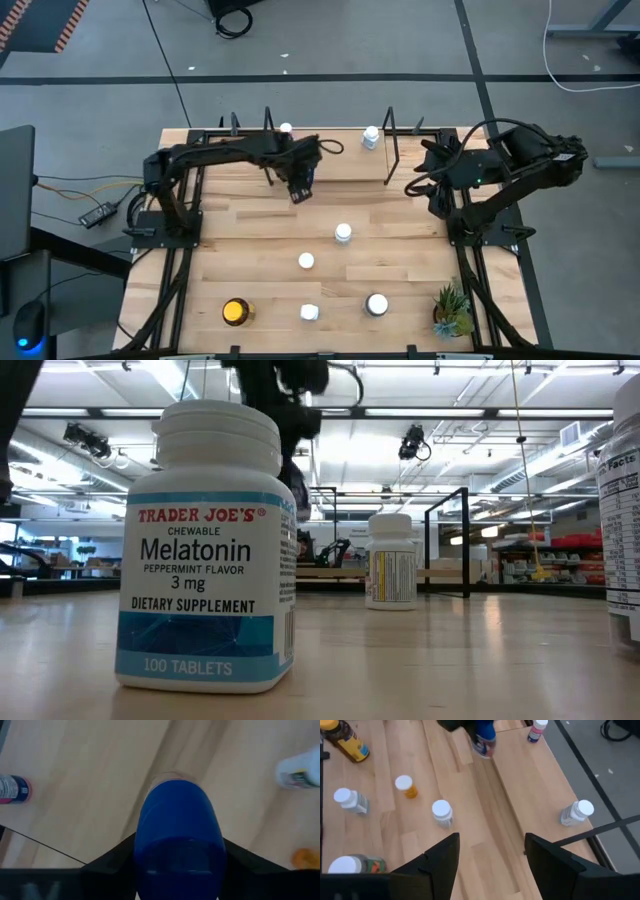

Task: Pick and place medicine bottles onto shelf by color
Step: Put the blue pill bottle on the shelf

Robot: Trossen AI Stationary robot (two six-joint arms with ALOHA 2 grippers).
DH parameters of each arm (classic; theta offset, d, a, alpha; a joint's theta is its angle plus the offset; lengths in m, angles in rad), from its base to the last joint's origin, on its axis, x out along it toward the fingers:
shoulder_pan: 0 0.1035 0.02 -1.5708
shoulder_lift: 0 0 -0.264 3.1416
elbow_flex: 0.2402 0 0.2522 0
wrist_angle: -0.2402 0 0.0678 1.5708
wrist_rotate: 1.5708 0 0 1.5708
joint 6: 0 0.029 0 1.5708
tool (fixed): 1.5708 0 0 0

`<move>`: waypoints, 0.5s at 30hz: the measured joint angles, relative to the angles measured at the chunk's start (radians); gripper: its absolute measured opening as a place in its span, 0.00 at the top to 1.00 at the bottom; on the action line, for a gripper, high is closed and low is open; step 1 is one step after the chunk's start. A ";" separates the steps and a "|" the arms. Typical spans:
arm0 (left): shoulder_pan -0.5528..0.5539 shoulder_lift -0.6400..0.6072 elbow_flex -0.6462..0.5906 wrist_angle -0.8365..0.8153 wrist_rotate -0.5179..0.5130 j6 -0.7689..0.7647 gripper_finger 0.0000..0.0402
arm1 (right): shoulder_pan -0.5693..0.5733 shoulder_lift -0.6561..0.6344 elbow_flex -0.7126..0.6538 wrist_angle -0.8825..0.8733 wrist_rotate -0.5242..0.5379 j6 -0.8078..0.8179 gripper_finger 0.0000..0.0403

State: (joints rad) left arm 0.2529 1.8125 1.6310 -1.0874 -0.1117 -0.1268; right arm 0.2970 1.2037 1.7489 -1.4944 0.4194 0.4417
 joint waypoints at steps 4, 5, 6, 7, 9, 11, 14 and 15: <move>0.048 0.057 0.007 -0.026 0.000 0.103 0.50 | 0.000 0.000 0.000 0.001 0.038 -0.021 0.43; 0.060 0.070 0.007 -0.038 0.000 0.132 0.51 | 0.000 0.000 0.000 0.000 0.053 -0.023 0.43; 0.074 0.080 0.006 -0.053 0.001 0.158 0.51 | 0.000 0.000 0.000 0.001 0.072 -0.023 0.43; 0.087 0.092 0.006 -0.074 0.002 0.186 0.52 | 0.000 0.000 0.000 0.001 0.090 -0.017 0.43; 0.117 0.104 0.006 -0.089 -0.001 0.228 0.51 | 0.000 0.000 0.000 0.001 0.117 0.001 0.43; 0.143 0.108 0.005 -0.088 -0.005 0.260 0.50 | 0.000 0.000 0.000 0.001 0.129 0.004 0.43; 0.186 0.110 0.005 -0.077 -0.008 0.318 0.49 | -0.008 0.000 0.000 0.001 0.152 0.013 0.43; 0.200 0.110 0.005 -0.078 -0.008 0.336 0.49 | -0.014 0.000 0.000 0.001 0.161 0.018 0.43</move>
State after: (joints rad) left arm 0.4528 1.9228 1.6363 -1.1652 -0.1192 0.2096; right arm 0.2829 1.2034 1.7489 -1.4933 0.5802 0.4602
